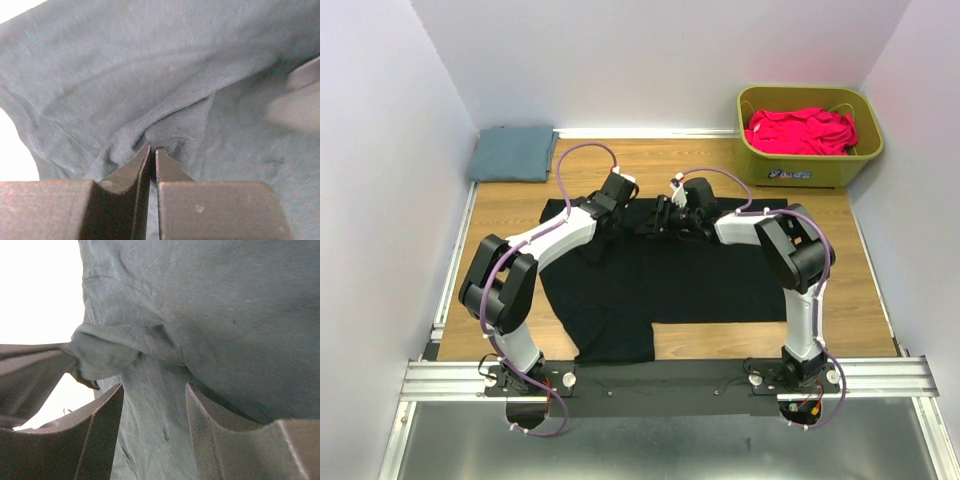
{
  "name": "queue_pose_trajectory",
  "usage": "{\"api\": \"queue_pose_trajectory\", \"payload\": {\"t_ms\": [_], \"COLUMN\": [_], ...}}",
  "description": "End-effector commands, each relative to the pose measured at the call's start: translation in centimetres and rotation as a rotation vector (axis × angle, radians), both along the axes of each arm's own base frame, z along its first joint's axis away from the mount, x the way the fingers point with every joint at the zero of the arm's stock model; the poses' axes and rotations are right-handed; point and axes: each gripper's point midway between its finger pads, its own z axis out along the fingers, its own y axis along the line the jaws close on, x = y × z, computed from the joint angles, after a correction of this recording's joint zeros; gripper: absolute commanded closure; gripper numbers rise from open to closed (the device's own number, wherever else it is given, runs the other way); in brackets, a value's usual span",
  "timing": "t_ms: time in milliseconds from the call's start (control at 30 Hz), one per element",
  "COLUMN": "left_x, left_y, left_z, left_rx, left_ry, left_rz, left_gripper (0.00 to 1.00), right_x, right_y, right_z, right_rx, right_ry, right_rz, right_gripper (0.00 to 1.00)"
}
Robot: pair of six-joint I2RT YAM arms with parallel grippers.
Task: Fold and stack the t-shirts
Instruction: Fold the tshirt
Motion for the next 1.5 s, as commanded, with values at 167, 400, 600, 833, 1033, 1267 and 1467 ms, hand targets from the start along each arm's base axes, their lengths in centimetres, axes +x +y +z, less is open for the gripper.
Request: {"api": "queue_pose_trajectory", "payload": {"t_ms": [167,400,600,833,1033,1267,1467], "left_x": [4.6,7.7,8.9,7.1,4.0,2.2,1.8], "left_y": [-0.5,0.8,2.0,6.2,10.4,12.4,12.4], "left_z": [2.9,2.0,2.7,3.9,3.7,4.0,3.6], "left_rx": [-0.045,-0.035,-0.1,-0.275,-0.408,-0.461,-0.465], "left_ry": [-0.116,-0.151,-0.176,-0.163,-0.148,-0.173,-0.162], "left_rz": [0.019,0.085,0.169,0.342,0.475,0.519,0.513], "left_gripper": [0.85,0.59,0.25,0.21,0.21,0.21,0.21], "right_x": [-0.1,0.9,2.2,1.8,-0.6,-1.9,0.3], "right_y": [3.3,4.0,3.5,4.8,7.3,9.2,8.7], "right_z": [0.8,0.4,0.8,1.5,1.4,-0.4,-0.4], "right_rx": [0.044,-0.072,-0.185,-0.314,-0.405,-0.536,-0.635], "right_ry": [-0.073,-0.192,-0.314,-0.486,-0.62,-0.69,-0.716], "right_rz": [0.071,0.075,0.073,0.192,0.289,0.31,0.19], "right_gripper": [0.41,0.41,0.43,0.47,0.48,0.48,0.48]}}
